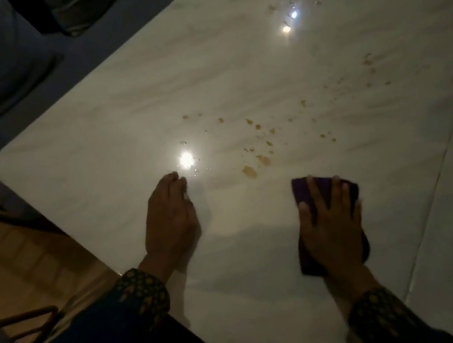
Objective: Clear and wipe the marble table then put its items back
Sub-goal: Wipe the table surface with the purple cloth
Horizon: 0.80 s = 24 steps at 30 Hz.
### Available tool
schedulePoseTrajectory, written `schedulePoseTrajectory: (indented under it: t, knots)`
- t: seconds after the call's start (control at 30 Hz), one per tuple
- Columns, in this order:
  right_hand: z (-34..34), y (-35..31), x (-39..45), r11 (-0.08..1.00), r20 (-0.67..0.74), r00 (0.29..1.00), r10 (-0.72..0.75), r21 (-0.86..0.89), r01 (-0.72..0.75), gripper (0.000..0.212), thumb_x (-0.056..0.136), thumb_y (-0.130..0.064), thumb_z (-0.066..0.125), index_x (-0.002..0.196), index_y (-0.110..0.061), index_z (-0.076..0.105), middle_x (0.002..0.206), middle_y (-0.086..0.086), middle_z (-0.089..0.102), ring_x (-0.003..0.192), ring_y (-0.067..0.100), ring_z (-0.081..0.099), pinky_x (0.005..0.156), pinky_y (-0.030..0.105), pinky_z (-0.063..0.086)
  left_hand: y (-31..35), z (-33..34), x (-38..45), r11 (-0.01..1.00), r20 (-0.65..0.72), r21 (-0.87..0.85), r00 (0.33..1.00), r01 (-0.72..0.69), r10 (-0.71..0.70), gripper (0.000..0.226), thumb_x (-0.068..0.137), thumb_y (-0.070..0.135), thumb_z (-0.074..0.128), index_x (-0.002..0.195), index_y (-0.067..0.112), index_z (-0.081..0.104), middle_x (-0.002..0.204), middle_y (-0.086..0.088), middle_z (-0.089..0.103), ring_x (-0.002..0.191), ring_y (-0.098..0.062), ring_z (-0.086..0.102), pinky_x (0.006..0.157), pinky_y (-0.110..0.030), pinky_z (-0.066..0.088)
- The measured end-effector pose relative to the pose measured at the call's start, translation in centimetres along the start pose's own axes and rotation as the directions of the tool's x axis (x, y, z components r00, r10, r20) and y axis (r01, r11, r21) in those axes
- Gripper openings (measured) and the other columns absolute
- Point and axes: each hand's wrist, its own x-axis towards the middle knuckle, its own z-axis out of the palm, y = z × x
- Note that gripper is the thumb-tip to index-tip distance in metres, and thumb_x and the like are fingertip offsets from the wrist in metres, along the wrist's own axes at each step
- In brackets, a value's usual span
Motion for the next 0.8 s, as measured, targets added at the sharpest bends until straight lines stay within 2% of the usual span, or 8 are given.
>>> schedulePoseTrajectory:
  t: [0.13, 0.27, 0.33, 0.47, 0.57, 0.63, 0.7, 0.8]
  knots:
    - [1.3, -8.9, 4.7, 0.988, -0.001, 0.989, 0.148, -0.038, -0.148, 0.063, 0.096, -0.059, 0.007, 0.154, -0.033, -0.004, 0.16, 0.021, 0.001, 0.147, 0.037, -0.001, 0.118, 0.055, -0.002, -0.3, -0.3, 0.0, 0.998, 0.0, -0.064, 1.0, -0.021, 0.021, 0.033, 0.098, 0.009, 0.043, 0.129, 0.003, 0.052, 0.138, -0.016, 0.05, 0.132, -0.028, 0.042, 0.115, -0.039, 0.029]
    - [3.0, -16.4, -1.0, 1.0, 0.0, 1.0, 0.014, 0.024, -0.014, 0.062, 0.097, -0.057, 0.017, 0.154, -0.037, 0.002, 0.161, 0.017, 0.003, 0.148, 0.033, 0.0, 0.119, 0.05, -0.004, -1.4, -2.5, 0.6, 0.897, 0.064, -0.439, 0.997, 0.055, -0.03, 0.031, 0.101, 0.012, 0.042, 0.13, 0.011, 0.051, 0.131, -0.005, 0.054, 0.122, -0.01, 0.047, 0.109, -0.028, 0.038]
    - [3.2, -16.7, -5.7, 0.998, 0.008, 1.0, -0.014, 0.058, 0.013, 0.06, 0.097, -0.058, 0.019, 0.153, -0.041, 0.003, 0.162, 0.011, 0.004, 0.149, 0.028, 0.0, 0.12, 0.047, -0.003, -3.9, -4.8, 2.4, 0.858, 0.12, -0.511, 0.993, 0.044, 0.02, 0.032, 0.101, 0.013, 0.042, 0.132, 0.012, 0.049, 0.129, -0.001, 0.053, 0.117, -0.008, 0.049, 0.103, -0.023, 0.04]
    - [2.7, -13.4, -7.7, 0.977, -0.012, 0.978, 0.208, 0.058, -0.207, 0.06, 0.095, -0.059, 0.02, 0.152, -0.042, 0.01, 0.162, 0.01, 0.01, 0.148, 0.029, 0.008, 0.119, 0.052, 0.006, -13.4, -11.0, 9.6, 0.948, 0.132, -0.196, 0.951, -0.251, 0.279, 0.027, 0.1, 0.015, 0.046, 0.124, 0.005, 0.055, 0.12, -0.013, 0.059, 0.11, -0.026, 0.056, 0.096, -0.033, 0.042]
    - [1.9, -12.9, -3.7, 0.868, -0.003, 0.871, 0.492, 0.079, -0.49, 0.061, 0.098, -0.058, 0.02, 0.153, -0.038, 0.004, 0.161, 0.017, 0.003, 0.148, 0.033, 0.002, 0.117, 0.057, 0.002, -19.1, -14.2, 15.8, 0.883, 0.225, 0.043, 0.866, -0.467, 0.447, 0.035, 0.1, 0.02, 0.039, 0.122, -0.004, 0.054, 0.118, -0.022, 0.059, 0.108, -0.035, 0.057, 0.095, -0.042, 0.046]
    - [1.7, -15.3, -0.4, 0.803, 0.0, 0.809, 0.588, 0.116, -0.584, 0.062, 0.099, -0.056, 0.021, 0.154, -0.034, 0.001, 0.16, 0.021, -0.002, 0.148, 0.036, -0.003, 0.116, 0.058, -0.001, -20.2, -14.7, 18.8, 0.856, 0.241, 0.092, 0.845, -0.509, 0.477, 0.035, 0.1, 0.019, 0.039, 0.122, -0.005, 0.053, 0.12, -0.024, 0.058, 0.109, -0.036, 0.056, 0.096, -0.043, 0.045]
    - [2.4, -19.6, 1.5, 0.826, -0.02, 0.83, 0.558, 0.113, -0.553, 0.063, 0.099, -0.056, 0.022, 0.155, -0.031, 0.003, 0.159, 0.025, 0.003, 0.147, 0.039, -0.001, 0.116, 0.059, 0.001, -19.5, -13.5, 21.0, 0.858, 0.252, 0.043, 0.836, -0.513, 0.487, 0.032, 0.1, 0.016, 0.042, 0.123, -0.004, 0.053, 0.121, -0.023, 0.057, 0.11, -0.036, 0.055, 0.096, -0.042, 0.044]
    - [4.3, -26.9, -0.3, 0.938, -0.07, 0.937, 0.343, 0.075, -0.337, 0.062, 0.098, -0.056, 0.022, 0.154, -0.031, 0.012, 0.158, 0.024, 0.014, 0.147, 0.039, 0.009, 0.117, 0.058, 0.007, -17.4, -10.3, 23.9, 0.835, 0.272, -0.03, 0.8, -0.549, 0.535, 0.029, 0.1, 0.015, 0.044, 0.122, -0.001, 0.053, 0.122, -0.021, 0.057, 0.109, -0.034, 0.055, 0.096, -0.04, 0.043]
